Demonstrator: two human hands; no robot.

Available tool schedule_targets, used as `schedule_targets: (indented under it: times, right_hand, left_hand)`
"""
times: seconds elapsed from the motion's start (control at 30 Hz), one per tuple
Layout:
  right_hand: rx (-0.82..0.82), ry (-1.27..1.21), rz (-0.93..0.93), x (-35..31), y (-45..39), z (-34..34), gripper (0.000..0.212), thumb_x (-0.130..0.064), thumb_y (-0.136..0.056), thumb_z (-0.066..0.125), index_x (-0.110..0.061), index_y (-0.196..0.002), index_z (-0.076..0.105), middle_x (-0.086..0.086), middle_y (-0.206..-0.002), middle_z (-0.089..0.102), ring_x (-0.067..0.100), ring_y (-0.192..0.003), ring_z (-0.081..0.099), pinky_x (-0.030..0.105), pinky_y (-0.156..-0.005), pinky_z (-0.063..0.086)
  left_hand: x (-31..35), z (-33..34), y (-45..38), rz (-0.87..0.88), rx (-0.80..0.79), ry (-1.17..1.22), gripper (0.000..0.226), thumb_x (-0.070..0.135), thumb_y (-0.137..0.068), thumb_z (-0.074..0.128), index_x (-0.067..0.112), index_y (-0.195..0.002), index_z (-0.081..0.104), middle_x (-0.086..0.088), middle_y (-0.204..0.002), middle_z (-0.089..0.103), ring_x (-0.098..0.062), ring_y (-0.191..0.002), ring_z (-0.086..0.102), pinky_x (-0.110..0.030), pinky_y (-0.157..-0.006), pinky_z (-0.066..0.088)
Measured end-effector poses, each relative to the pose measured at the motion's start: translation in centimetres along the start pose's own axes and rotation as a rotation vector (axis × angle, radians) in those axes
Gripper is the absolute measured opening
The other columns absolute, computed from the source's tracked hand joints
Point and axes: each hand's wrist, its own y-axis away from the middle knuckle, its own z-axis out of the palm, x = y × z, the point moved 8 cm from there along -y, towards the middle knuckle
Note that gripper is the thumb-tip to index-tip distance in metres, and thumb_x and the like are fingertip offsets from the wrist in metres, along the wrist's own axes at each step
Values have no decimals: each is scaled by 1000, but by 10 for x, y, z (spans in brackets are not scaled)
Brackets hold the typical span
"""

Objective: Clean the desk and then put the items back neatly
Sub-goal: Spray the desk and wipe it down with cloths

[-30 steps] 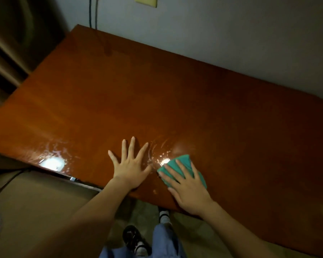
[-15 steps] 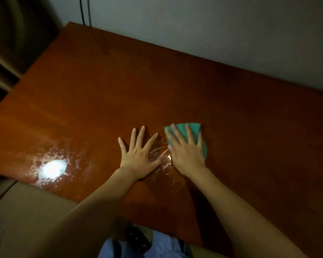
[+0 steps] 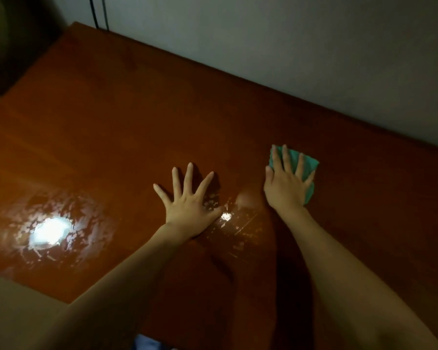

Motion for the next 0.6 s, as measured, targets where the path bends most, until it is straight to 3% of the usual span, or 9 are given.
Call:
schedule_targets:
  times: [0.1,0.23,0.3,0.43,0.53,0.6]
  right_hand:
    - [-45,35,-178,-39,7,8,53,-44,-101,13,-38,-149,-8,-13,-157,-13,26,-145,-16,57,-112,-11]
    - [-33,124,-501,-48,46,19,52,-44,-98,20,-34,-149,16,-9,-156,17,27,-145,11,58,-109,7]
    - [-63,175,-559,-29,43,20,53,-46,-97,21,-35,-148,15,-10,-155,20,24,-143,12,57,-110,11]
    - [-43,117,-318,3,-14,2,55,-52,-90,-1,-40,-144,-12,-16,-155,-10,18,-144,-16,56,-116,-2]
    - [-25,15,-132,-15,-40,-5,52,-47,-100,10,-40,-146,-13,-14,-157,-13,25,-145,-17,57,-114,-10]
    - [-46,-12,-160,-36,-38,-3,53,-45,-101,12,-39,-146,-14,-14,-155,-17,25,-144,-19,58,-113,-12]
  left_hand:
    - [10,-6,-18,17,-22,7,86,77,-78,39,48,-146,-4,0,-155,-25,-32,-138,-33,-70,-99,-19]
    - [22,-12,-40,10,-51,26,86,79,-77,39,49,-145,-4,2,-155,-26,-32,-138,-33,-73,-98,-16]
    - [26,-14,-47,-2,-56,12,86,79,-77,38,50,-145,-6,2,-155,-27,-32,-138,-33,-74,-98,-15]
    - [32,-17,-57,-23,-43,-10,89,81,-75,37,50,-144,-9,1,-154,-30,-33,-137,-35,-75,-96,-16]
    - [34,-17,-65,-14,-55,-38,91,84,-72,33,51,-143,-13,1,-153,-32,-32,-136,-36,-74,-96,-17]
    - [33,-16,-68,-9,-83,-37,91,85,-72,33,51,-142,-15,1,-151,-35,-32,-135,-38,-73,-96,-17]
